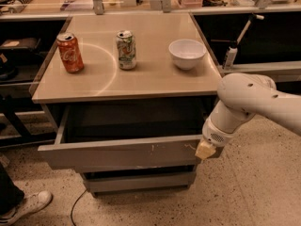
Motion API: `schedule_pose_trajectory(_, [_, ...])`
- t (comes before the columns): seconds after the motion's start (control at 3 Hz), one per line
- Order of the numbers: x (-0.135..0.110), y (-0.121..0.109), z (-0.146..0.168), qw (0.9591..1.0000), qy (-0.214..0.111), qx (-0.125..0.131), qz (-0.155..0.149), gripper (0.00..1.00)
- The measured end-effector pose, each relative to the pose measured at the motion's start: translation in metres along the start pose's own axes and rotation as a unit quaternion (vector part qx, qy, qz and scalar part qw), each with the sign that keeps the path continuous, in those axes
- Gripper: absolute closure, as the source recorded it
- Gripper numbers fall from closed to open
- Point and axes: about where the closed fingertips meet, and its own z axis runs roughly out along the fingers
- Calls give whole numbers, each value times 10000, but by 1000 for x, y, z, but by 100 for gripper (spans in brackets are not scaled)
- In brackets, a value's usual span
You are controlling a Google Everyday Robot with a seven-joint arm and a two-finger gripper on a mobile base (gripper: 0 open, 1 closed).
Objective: Close top drawer
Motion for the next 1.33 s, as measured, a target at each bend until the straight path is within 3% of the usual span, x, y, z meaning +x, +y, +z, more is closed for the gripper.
schedule_pose_trajectory(0.67, [0,0,0,10000,0,0,0,12])
schedule_pose_trajectory(1.0, [0,0,0,10000,1,-1,0,0])
schedule_pose_trajectory(1.33, [0,0,0,10000,1,-1,0,0])
